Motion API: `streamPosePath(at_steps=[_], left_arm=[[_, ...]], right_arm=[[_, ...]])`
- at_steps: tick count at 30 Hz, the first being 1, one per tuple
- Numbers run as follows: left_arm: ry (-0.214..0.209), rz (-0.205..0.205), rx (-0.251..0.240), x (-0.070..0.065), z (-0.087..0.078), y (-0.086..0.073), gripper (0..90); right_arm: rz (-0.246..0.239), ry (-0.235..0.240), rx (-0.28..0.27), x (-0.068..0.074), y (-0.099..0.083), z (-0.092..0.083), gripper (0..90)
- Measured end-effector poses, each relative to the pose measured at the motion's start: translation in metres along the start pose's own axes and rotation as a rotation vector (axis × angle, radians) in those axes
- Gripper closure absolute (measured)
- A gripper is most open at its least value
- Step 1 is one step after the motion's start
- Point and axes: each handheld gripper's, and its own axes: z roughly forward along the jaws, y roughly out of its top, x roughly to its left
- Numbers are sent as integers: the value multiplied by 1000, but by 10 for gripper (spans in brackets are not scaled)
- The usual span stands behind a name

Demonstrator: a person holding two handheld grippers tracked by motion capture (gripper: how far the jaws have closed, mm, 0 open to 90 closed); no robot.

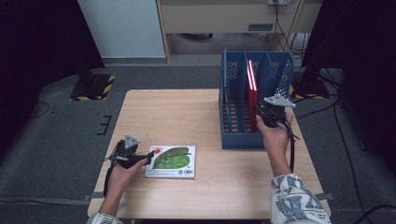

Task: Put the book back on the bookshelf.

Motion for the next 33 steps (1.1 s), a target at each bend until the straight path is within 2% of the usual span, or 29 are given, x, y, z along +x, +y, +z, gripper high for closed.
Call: streamPosePath(at_steps=[6,13,21,29,33], left_arm=[[1,-3,-1,0,0,0,67],[-2,0,-2,0,0,0,67],[-8,-1,-2,-1,1,1,64],[-16,-5,-2,-1,1,1,53],[-15,-4,-1,0,1,1,51]], right_arm=[[18,4,-1,-2,-1,-1,732],[46,13,-15,-8,-5,-5,553],[72,99,-50,-7,-12,-15,368],[30,143,-54,9,-17,-24,283],[-12,157,-43,18,-19,-28,229]])
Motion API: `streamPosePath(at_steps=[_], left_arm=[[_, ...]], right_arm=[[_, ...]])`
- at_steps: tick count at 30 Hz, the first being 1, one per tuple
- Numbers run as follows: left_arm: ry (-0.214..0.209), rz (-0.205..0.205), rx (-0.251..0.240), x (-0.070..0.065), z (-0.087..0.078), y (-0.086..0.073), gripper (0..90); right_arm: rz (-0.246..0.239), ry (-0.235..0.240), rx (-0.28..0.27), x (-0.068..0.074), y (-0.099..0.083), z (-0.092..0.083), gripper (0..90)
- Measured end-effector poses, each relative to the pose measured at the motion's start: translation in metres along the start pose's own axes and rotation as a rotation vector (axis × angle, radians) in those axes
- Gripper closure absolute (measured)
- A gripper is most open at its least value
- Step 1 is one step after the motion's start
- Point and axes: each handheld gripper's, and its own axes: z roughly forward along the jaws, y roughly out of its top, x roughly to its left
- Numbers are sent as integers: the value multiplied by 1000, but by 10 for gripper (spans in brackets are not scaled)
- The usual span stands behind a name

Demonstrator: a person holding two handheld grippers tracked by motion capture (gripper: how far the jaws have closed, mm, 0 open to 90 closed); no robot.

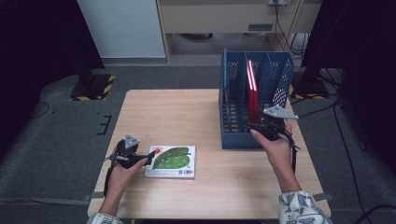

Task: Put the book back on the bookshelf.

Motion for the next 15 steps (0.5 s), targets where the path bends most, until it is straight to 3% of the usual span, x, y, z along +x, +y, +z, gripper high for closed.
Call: streamPosePath(at_steps=[8,11,15], left_arm=[[2,-14,0,2,-1,0,51],[-8,-28,3,4,-2,0,55],[-21,-17,9,4,-1,0,63]], right_arm=[[-21,44,16,21,-11,-11,101],[-35,75,22,32,-18,-15,89],[-65,127,39,47,-27,-15,84]])
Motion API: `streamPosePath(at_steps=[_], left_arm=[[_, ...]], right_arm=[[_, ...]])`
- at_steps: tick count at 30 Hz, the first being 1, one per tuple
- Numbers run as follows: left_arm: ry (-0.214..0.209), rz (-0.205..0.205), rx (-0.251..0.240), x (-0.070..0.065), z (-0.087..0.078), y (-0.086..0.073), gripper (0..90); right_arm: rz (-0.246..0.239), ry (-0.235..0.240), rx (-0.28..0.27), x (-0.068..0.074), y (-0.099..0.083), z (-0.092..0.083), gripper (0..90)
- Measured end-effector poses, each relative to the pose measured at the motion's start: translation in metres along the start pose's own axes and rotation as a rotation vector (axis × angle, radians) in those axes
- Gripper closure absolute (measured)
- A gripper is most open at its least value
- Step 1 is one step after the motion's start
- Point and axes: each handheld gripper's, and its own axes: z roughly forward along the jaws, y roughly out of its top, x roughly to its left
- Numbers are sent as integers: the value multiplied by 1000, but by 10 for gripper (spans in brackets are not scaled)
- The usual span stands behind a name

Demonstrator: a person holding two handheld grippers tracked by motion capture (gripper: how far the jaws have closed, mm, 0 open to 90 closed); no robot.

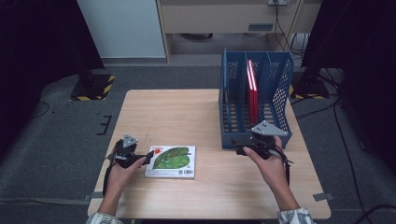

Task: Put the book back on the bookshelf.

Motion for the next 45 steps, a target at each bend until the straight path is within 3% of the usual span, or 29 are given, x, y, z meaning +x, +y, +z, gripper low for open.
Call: streamPosePath(at_steps=[10,12,28,38,45], left_arm=[[-5,6,4,-2,0,1,65],[-5,12,7,-4,-1,0,70],[-40,25,8,-18,-10,-5,99],[-70,31,31,-20,-6,-7,109],[-82,38,51,-21,-1,-8,84]], right_arm=[[-36,68,28,30,-12,10,91],[-58,89,41,42,-15,16,97],[-100,155,112,87,-36,37,128],[-112,214,171,108,-51,60,164],[-109,229,205,113,-58,70,147]])
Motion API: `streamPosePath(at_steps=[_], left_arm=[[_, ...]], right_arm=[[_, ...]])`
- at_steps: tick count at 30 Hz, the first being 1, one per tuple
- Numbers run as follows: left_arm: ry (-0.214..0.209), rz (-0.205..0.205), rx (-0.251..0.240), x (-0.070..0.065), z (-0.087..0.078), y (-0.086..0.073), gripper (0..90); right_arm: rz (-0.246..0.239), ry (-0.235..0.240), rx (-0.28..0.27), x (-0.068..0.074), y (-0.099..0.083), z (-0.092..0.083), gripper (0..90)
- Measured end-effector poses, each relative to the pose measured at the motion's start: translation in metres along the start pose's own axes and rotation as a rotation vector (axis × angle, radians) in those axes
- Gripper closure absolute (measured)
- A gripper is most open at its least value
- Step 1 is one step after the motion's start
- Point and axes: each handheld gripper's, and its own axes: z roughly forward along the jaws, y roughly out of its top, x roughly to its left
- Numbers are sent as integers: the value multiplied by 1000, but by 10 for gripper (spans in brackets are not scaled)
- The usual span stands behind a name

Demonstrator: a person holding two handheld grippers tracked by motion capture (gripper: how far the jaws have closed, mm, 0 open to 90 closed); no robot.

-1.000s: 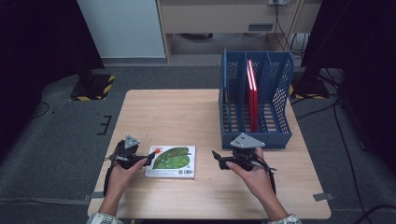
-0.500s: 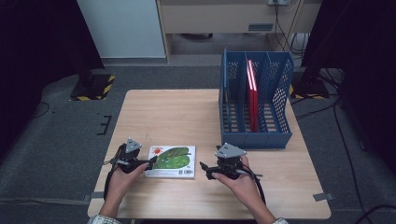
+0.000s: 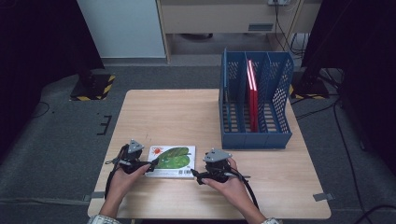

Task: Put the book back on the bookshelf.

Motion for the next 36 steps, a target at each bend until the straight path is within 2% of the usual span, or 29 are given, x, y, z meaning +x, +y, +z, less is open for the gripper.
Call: streamPosePath(at_steps=[2,7,9,15,24,28,36], left_arm=[[-11,-9,7,-1,2,-1,78],[-25,10,37,-4,6,-2,77],[-44,18,55,-6,10,-3,81],[-105,3,54,-8,11,-3,148],[-98,5,56,-10,10,-3,153],[-112,13,56,-13,10,-3,175],[-142,53,63,-32,14,2,173]], right_arm=[[1,3,21,1,-1,4,125],[-2,9,49,3,-4,10,123],[-4,15,59,4,-5,13,124],[-9,21,80,5,-8,17,125],[-13,40,94,6,-10,20,126],[-19,40,102,7,-12,21,127],[-19,42,130,6,-19,16,131]])
